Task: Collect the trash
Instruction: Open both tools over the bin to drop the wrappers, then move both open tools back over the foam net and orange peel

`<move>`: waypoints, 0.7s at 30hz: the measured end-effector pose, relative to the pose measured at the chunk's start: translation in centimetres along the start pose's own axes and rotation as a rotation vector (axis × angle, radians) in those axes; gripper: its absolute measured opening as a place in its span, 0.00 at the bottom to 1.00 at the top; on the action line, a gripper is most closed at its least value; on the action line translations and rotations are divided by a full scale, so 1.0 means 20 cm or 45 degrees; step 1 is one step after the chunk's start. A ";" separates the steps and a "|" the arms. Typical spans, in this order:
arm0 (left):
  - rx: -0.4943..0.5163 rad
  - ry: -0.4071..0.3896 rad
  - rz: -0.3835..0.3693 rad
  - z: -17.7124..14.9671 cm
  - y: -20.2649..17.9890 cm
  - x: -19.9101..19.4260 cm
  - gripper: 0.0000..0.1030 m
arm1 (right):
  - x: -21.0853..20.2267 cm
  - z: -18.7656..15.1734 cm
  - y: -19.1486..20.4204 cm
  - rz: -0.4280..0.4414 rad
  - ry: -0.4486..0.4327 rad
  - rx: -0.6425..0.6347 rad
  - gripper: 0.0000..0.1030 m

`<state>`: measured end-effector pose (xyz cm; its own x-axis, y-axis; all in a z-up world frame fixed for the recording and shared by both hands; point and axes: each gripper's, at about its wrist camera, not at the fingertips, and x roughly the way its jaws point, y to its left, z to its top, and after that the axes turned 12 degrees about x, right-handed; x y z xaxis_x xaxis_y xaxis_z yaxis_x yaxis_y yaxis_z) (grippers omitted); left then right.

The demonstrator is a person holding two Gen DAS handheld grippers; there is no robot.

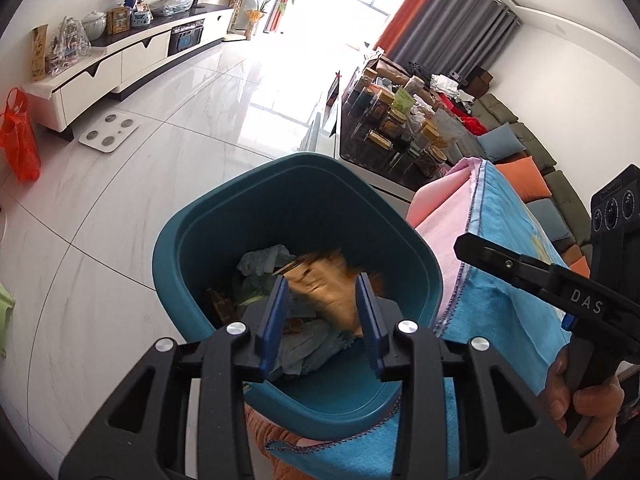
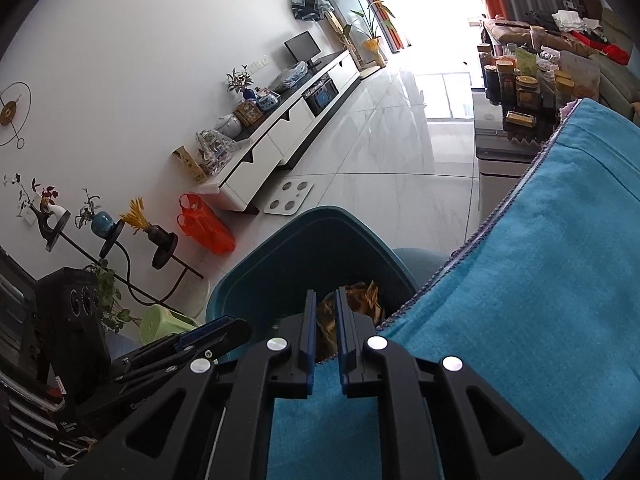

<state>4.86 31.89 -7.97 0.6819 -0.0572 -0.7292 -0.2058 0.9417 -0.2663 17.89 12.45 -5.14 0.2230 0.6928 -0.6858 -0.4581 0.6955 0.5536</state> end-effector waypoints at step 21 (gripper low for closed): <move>0.414 -0.213 -0.145 -0.06 -0.60 -0.27 0.87 | -0.66 -0.23 -0.18 -0.005 -0.210 -0.116 0.51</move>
<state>2.82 20.59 -1.68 0.7981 -0.1383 -0.5864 0.0935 0.9899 -0.1062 12.68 -0.06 -0.36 0.3596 0.7174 -0.5967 -0.5313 0.6831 0.5011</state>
